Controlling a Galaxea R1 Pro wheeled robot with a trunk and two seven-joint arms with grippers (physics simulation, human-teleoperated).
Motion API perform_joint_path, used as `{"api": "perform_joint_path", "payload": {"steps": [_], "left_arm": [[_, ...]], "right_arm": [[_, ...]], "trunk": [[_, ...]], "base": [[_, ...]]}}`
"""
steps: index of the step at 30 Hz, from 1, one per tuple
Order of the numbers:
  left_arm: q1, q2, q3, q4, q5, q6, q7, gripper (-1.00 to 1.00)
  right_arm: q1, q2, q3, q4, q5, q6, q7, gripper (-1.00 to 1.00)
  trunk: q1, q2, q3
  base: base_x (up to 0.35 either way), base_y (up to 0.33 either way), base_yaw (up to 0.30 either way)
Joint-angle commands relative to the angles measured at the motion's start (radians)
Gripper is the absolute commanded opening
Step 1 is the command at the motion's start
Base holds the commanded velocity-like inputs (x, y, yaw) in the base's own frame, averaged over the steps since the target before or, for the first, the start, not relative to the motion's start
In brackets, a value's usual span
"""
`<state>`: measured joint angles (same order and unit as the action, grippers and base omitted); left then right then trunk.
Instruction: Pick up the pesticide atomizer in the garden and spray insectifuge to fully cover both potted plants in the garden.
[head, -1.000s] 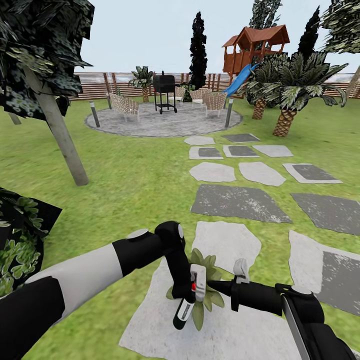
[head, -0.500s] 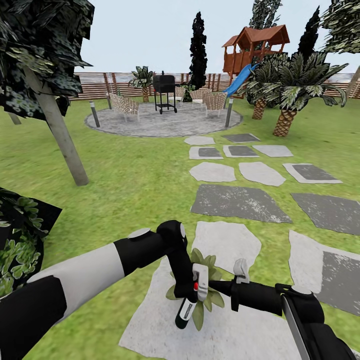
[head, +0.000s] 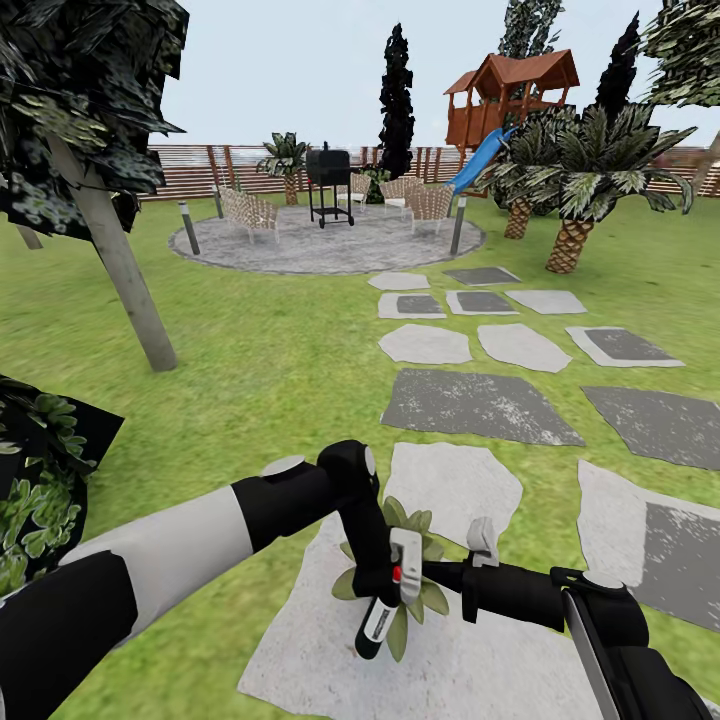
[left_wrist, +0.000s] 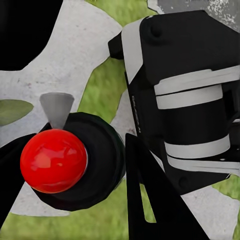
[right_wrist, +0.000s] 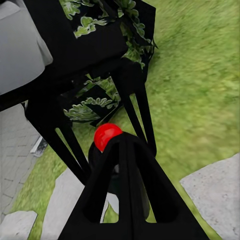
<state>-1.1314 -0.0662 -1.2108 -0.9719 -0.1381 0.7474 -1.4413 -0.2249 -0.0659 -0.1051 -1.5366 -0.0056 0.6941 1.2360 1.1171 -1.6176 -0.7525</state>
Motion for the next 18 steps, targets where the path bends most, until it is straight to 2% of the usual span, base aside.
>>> {"api": "perform_joint_path", "payload": {"steps": [1, 9, 13, 18], "left_arm": [[-0.001, -0.001, 0.0, -0.001, -0.008, 0.01, -0.008, -1.0], [-0.001, -0.002, 0.0, -0.001, -0.008, 0.01, -0.008, -1.0], [-0.001, -0.016, 0.0, -0.001, -0.008, 0.01, -0.008, -1.0], [-0.001, -0.02, 0.0, -0.001, -0.008, 0.01, -0.008, -1.0]], "right_arm": [[-0.001, 0.0, -0.001, 0.0, -0.001, 0.008, 0.003, -1.0], [-0.001, 0.0, -0.001, 0.0, -0.001, 0.008, 0.003, -1.0], [-0.001, 0.0, -0.001, 0.0, -0.001, 0.008, 0.003, -1.0], [-0.001, 0.0, 0.0, 0.0, -0.001, 0.008, 0.003, -1.0]], "trunk": [[0.0, 0.0, -0.001], [0.0, 0.0, -0.001], [0.0, 0.0, -0.001], [0.0, 0.0, -0.001]], "base": [[0.0, 0.0, 0.0], [0.0, 0.0, 0.0], [0.0, 0.0, 0.0], [0.0, 0.0, 0.0]]}}
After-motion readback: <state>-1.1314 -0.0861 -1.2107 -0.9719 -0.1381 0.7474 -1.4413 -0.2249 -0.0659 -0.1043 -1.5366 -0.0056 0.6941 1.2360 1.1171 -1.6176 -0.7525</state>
